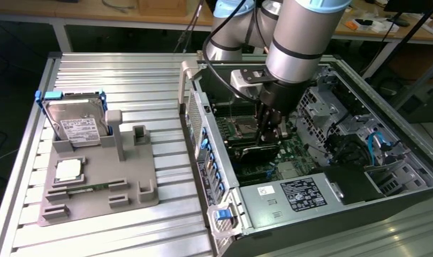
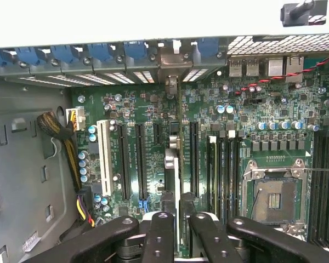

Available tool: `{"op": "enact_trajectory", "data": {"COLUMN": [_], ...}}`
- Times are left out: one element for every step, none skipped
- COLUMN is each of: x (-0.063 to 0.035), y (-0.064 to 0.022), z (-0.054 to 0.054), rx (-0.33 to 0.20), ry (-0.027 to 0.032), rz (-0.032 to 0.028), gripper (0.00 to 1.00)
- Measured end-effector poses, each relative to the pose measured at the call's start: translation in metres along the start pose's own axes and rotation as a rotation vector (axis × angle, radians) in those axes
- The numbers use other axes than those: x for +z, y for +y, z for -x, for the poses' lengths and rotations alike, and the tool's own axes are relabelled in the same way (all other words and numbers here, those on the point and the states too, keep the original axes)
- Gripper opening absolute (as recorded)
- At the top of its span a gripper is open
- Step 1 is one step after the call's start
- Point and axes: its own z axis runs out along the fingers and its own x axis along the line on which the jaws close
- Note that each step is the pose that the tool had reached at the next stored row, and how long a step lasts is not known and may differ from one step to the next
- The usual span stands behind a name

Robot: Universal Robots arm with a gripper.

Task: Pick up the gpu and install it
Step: 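Press down on the gpu until it lock into place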

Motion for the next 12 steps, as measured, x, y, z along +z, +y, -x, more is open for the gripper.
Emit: {"op": "enact_trajectory", "data": {"x": [-0.006, -0.0114, -0.0158, -0.0199, -0.0228, -0.0241, -0.0243, -0.0242, -0.0243, -0.0243, -0.0243, -0.0242], "y": [-0.0004, -0.0006, -0.0008, -0.001, -0.0012, -0.0012, -0.0015, -0.0017, -0.002, -0.0022, -0.0026, -0.0029], "z": [0.0, 0.0, 0.0, 0.0, 0.0, 0.001, 0.001, 0.001, 0.001, 0.001, 0.001, 0.001], "rx": [0.0, 0.0, 0.0, 0.0, 0.0, 0.0, 0.0, 0.0, 0.0, 0.0, -0.001, -0.001], "ry": [0.0001, 0.0001, 0.0001, 0.0003, -0.0002, -0.0001, -0.0016, -0.0054, -0.0091, -0.0127, -0.0165, -0.0204], "rz": [0.0001, 0.0, 0.0, 0.0003, 0.0016, 0.0065, 0.0198, 0.0384, 0.0576, 0.0755, 0.0934, 0.1122], "gripper": [0.19, 0.19, 0.19, 0.19, 0.19, 0.19, 0.19, 0.19, 0.19, 0.19, 0.19, 0.19]}}
